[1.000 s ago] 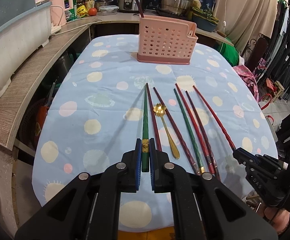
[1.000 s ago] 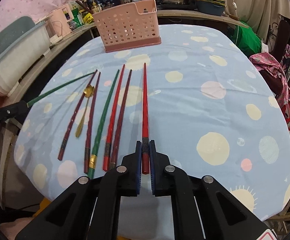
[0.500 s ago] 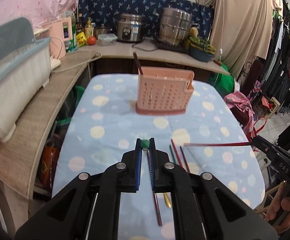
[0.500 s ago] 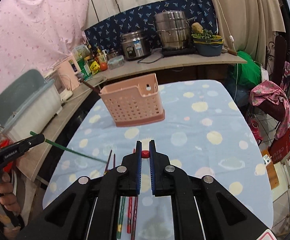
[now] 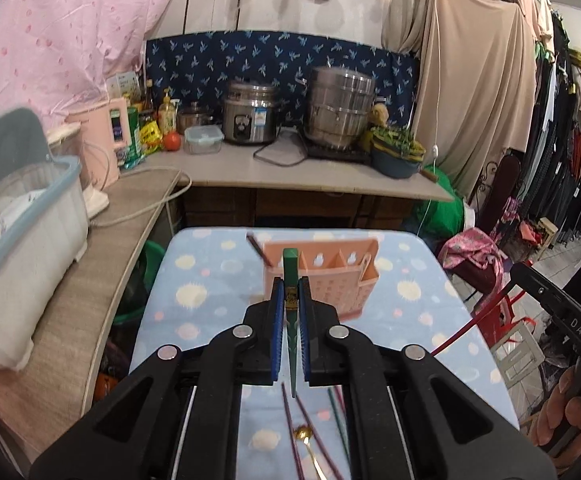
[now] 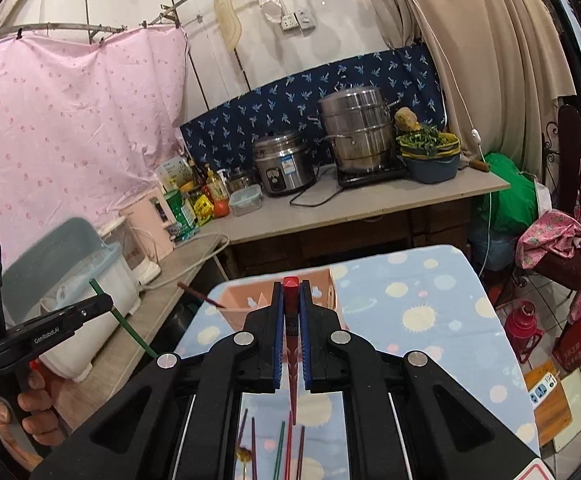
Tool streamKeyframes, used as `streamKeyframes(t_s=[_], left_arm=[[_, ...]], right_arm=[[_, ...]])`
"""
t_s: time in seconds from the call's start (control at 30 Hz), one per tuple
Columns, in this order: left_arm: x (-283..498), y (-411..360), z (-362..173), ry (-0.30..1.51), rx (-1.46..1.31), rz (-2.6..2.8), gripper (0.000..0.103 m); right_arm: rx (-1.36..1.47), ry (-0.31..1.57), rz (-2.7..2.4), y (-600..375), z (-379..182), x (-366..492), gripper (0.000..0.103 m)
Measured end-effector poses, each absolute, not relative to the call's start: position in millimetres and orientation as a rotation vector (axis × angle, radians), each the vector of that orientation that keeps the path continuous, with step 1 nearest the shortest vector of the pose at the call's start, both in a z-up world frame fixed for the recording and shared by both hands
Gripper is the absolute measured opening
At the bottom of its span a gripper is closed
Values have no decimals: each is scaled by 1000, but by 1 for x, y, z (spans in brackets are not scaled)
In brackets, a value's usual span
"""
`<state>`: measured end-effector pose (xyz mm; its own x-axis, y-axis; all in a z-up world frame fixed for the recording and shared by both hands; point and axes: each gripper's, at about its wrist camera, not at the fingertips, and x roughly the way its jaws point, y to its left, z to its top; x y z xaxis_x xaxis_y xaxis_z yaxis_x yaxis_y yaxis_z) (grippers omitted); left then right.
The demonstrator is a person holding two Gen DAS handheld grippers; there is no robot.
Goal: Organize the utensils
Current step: 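Lift both chopsticks and carry them over the pink basket with both grippers, then lower both chopsticks into the pink basket and open both grippers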
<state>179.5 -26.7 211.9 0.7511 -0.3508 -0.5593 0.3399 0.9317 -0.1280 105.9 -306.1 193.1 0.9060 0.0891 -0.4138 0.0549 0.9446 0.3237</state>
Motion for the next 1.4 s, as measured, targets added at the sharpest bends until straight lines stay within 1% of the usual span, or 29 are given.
streamKeyframes(t_s=[0.33,0.5,0.67,0.9,1.07,1.1,1.17,1.23,1.27,1.3,1.4], left_arm=[[229,-46,288,431,-70,-361,7],[247,-51,302,369,-73,-341,7],[273,-56,284,392,-64,-316,7],[304,-63,235,499,-49,-305,7],[320,-66,208,553,-55,-302,7],[321,-66,204,556,-53,-297,9],[323,-67,197,571,-53,-292,11],[324,-67,193,587,-53,-293,18],[324,-66,192,590,-50,-288,25],[322,-66,191,588,-46,-281,31],[314,-67,192,575,-26,-266,36]], right_arm=[[395,297,25,-321,247,170,7],[397,285,21,-323,254,204,7],[384,351,26,-318,229,237,7],[367,453,19,-309,181,262,7],[353,511,20,-305,161,274,8],[355,510,17,-305,160,275,12],[352,509,15,-305,160,274,14],[357,503,14,-306,162,271,22],[359,499,14,-306,163,268,27],[360,493,15,-306,165,265,29],[355,480,21,-303,171,256,32]])
